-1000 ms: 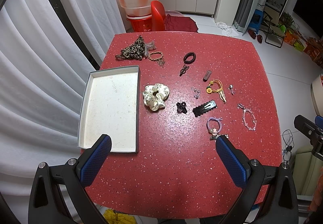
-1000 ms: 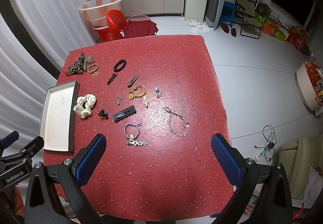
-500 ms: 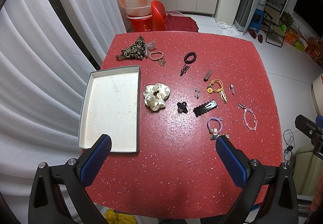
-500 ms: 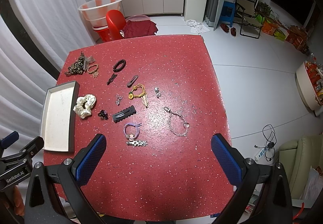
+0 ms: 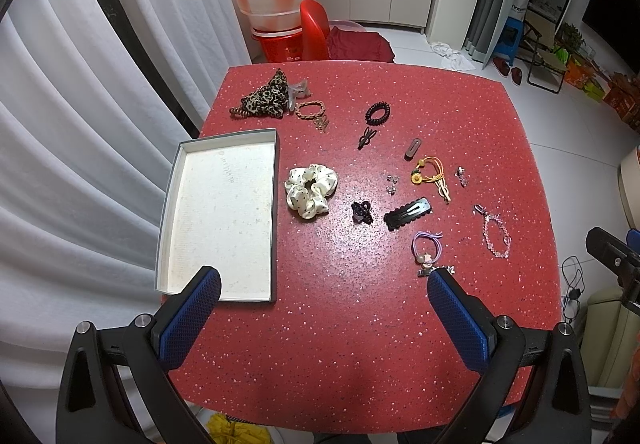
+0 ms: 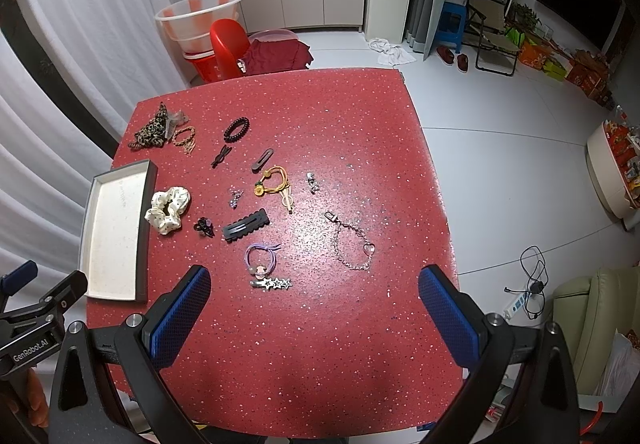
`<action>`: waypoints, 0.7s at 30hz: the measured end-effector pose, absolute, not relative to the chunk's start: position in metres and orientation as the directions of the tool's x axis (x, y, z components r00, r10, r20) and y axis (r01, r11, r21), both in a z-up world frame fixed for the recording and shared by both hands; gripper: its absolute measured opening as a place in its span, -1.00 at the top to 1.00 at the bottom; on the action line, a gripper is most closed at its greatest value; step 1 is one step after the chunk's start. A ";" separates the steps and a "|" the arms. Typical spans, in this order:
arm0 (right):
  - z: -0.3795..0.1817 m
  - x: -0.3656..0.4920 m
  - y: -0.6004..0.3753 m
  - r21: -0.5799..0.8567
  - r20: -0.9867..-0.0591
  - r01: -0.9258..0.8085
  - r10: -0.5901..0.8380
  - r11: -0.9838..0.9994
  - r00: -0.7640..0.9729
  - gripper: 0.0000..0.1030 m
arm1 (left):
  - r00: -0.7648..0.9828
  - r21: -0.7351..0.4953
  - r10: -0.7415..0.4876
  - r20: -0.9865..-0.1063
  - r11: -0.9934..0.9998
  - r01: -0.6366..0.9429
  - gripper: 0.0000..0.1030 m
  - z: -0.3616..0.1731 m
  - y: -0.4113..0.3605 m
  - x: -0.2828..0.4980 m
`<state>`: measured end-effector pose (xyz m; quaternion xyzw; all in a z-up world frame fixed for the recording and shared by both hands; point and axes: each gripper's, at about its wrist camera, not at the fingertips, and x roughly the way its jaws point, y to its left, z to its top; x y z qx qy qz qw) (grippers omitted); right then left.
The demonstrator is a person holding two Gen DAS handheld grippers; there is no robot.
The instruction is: Organize jewelry
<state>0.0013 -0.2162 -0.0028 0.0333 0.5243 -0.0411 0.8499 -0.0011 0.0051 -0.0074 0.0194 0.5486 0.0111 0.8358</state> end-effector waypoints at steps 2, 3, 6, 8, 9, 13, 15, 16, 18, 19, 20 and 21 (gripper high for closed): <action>-0.003 0.001 -0.216 0.014 -0.894 0.105 -0.035 0.994 0.447 -1.00 | 0.398 0.044 0.040 -0.917 0.999 0.003 -1.00 -0.008 0.005 -0.001; -0.003 0.001 -0.216 0.014 -0.894 0.106 -0.035 0.994 0.447 -1.00 | 0.397 0.044 0.039 -0.917 0.999 0.003 -1.00 -0.007 0.005 -0.001; -0.003 0.001 -0.216 0.014 -0.894 0.106 -0.035 0.994 0.446 -1.00 | 0.396 0.045 0.040 -0.917 0.999 0.003 -1.00 -0.009 0.006 -0.002; -0.003 0.001 -0.216 0.014 -0.894 0.105 -0.035 0.994 0.446 -1.00 | 0.394 0.047 0.043 -0.918 0.999 0.001 -1.00 -0.010 0.006 -0.002; -0.003 0.001 -0.216 0.013 -0.894 0.106 -0.035 0.994 0.446 -1.00 | 0.392 0.047 0.043 -0.919 0.999 0.000 -1.00 -0.010 0.006 -0.002; -0.003 0.001 -0.216 0.014 -0.894 0.106 -0.035 0.994 0.446 -1.00 | 0.388 0.050 0.046 -0.921 0.999 -0.001 -1.00 -0.010 0.006 0.001; -0.003 0.002 -0.216 0.014 -0.895 0.106 -0.034 0.994 0.445 -1.00 | 0.386 0.051 0.047 -0.921 0.999 -0.001 -1.00 -0.010 0.006 0.001; -0.003 0.001 -0.216 0.015 -0.895 0.106 -0.034 0.994 0.445 -1.00 | 0.385 0.051 0.047 -0.922 0.999 0.000 -1.00 -0.009 0.005 0.002; -0.005 0.000 -0.216 0.015 -0.896 0.105 -0.033 0.994 0.443 -1.00 | 0.383 0.052 0.048 -0.923 0.999 0.000 -1.00 -0.009 0.004 0.003; -0.006 0.000 -0.215 0.015 -0.896 0.105 -0.033 0.994 0.442 -1.00 | 0.381 0.052 0.048 -0.923 0.999 0.000 -1.00 -0.010 0.004 0.003; -0.007 0.000 -0.215 0.015 -0.897 0.105 -0.033 0.994 0.441 -1.00 | 0.380 0.053 0.049 -0.924 0.999 0.001 -1.00 -0.010 0.004 0.003; -0.008 0.000 -0.214 0.015 -0.898 0.105 -0.033 0.994 0.439 -1.00 | 0.378 0.053 0.049 -0.924 0.999 0.000 -1.00 -0.010 0.004 0.003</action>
